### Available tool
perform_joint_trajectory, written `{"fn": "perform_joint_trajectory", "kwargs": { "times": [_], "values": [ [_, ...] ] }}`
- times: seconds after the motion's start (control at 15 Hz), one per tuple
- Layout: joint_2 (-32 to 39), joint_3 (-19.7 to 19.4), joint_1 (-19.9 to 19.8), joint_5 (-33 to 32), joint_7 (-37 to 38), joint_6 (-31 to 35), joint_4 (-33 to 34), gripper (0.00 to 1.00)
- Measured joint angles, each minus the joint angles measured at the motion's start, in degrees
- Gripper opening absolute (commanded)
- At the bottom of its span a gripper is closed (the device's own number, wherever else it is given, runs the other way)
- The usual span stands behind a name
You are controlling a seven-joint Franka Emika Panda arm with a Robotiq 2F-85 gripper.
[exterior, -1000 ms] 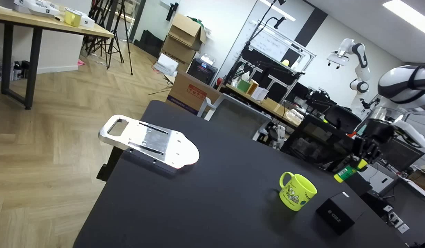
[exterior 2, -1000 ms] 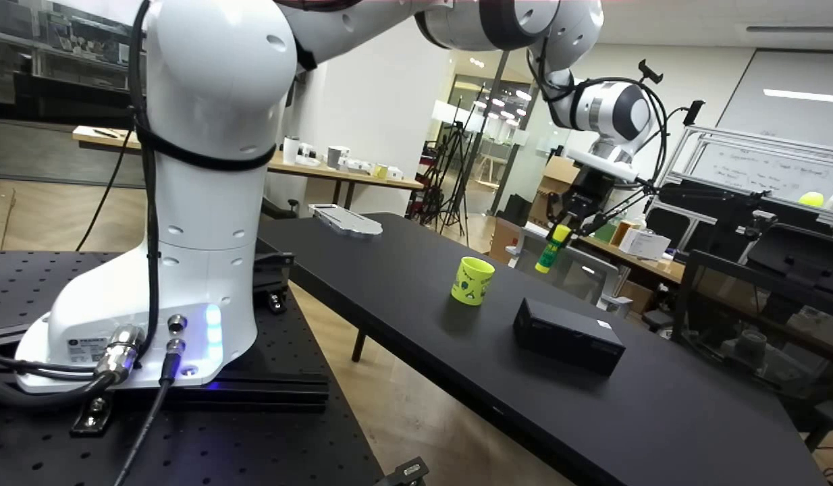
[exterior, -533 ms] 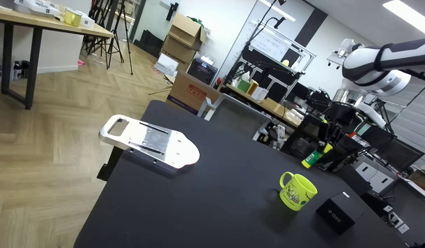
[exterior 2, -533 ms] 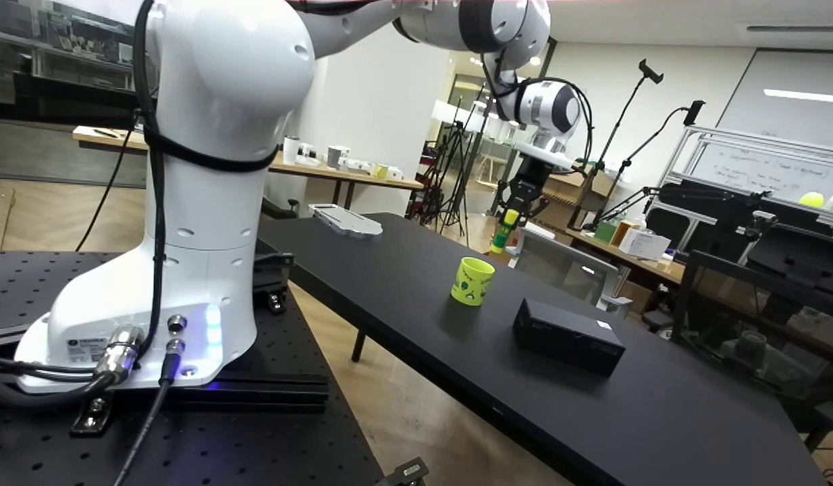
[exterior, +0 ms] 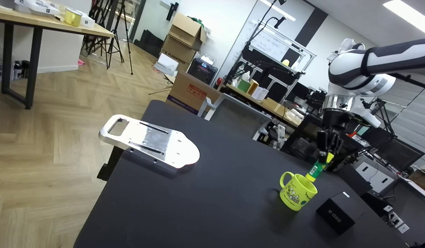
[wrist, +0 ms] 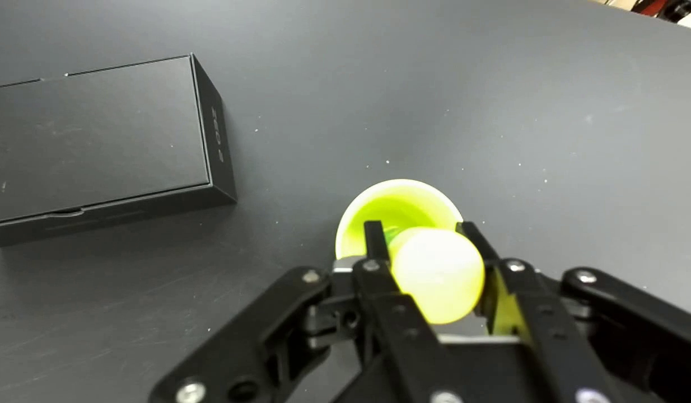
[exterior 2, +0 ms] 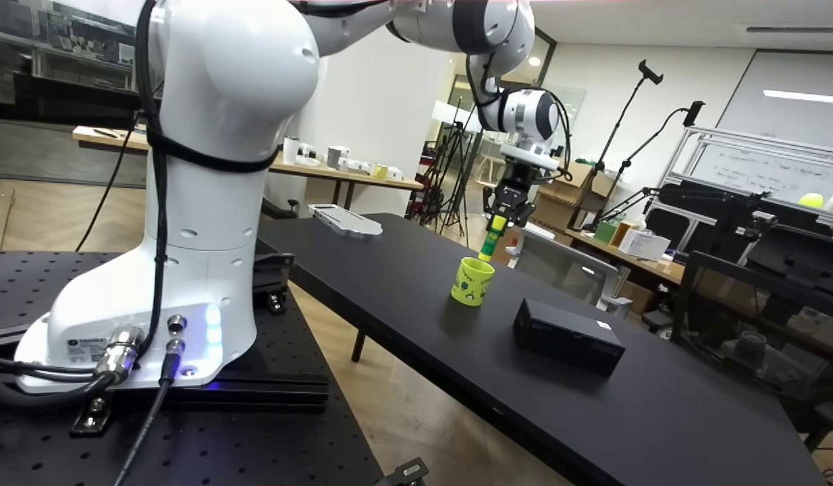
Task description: Put the glue stick inside the mug cup
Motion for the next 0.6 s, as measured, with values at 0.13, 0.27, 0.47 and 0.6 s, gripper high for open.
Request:
{"fn": "perform_joint_trajectory", "kwargs": {
  "times": [0.13, 0.27, 0.47, 0.6],
  "values": [
    [0.20, 0.22, -0.36, 0.36, -0.01, 1.76, -1.56, 0.09],
    [0.60, 0.64, -0.87, 0.77, -0.01, 4.44, -3.53, 0.09],
    [1.24, 1.17, -1.37, 1.33, -0.03, 9.96, -6.85, 0.59],
    [1.26, 1.43, -1.38, 1.33, -0.03, 14.20, -8.79, 0.65]
  ]
}}
